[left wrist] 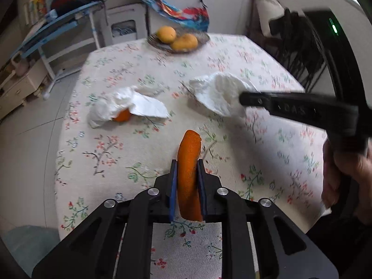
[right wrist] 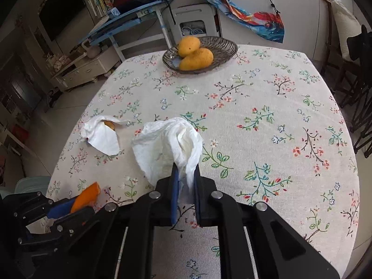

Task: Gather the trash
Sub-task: 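Carry the tissue and orange peel toward the yellow bucket with both grippers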

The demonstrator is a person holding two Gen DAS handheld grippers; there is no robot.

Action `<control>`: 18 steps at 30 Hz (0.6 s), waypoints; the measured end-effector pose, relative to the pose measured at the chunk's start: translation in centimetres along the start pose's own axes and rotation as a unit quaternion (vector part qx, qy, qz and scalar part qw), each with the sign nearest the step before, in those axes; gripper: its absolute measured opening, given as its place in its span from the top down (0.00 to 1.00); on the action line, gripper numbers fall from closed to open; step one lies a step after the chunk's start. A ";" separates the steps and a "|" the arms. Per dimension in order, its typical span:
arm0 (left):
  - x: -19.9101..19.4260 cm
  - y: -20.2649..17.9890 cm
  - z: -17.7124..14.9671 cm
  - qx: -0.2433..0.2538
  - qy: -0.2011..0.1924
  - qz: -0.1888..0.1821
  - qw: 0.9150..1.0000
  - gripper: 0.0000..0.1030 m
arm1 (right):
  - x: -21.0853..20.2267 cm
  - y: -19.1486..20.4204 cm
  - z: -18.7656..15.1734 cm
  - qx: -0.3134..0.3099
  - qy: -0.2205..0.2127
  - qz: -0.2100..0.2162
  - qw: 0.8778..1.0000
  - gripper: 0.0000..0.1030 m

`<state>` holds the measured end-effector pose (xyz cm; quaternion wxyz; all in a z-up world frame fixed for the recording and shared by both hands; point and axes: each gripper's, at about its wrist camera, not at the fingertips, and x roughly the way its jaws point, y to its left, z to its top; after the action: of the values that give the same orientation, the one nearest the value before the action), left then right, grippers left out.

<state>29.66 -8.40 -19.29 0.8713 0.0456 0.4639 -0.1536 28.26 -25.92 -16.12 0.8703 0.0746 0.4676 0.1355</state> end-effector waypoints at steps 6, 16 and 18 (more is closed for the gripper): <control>-2.4 1.3 -0.6 -0.046 -0.035 0.000 0.998 0.85 | -2.6 1.0 -0.7 0.012 -0.022 0.018 1.000 0.89; -5.4 1.8 -3.6 -0.078 -0.064 0.019 0.995 0.85 | -6.5 2.7 -5.2 0.025 -0.049 0.031 0.998 0.89; -5.9 1.7 -4.0 -0.077 -0.069 0.023 0.994 0.85 | -6.9 2.6 -5.8 0.031 -0.054 0.033 0.998 0.89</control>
<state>23.91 -4.59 -16.84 0.9056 -0.0220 0.4116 -0.1001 19.34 -25.54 -13.13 0.8868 0.1243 0.4210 0.1448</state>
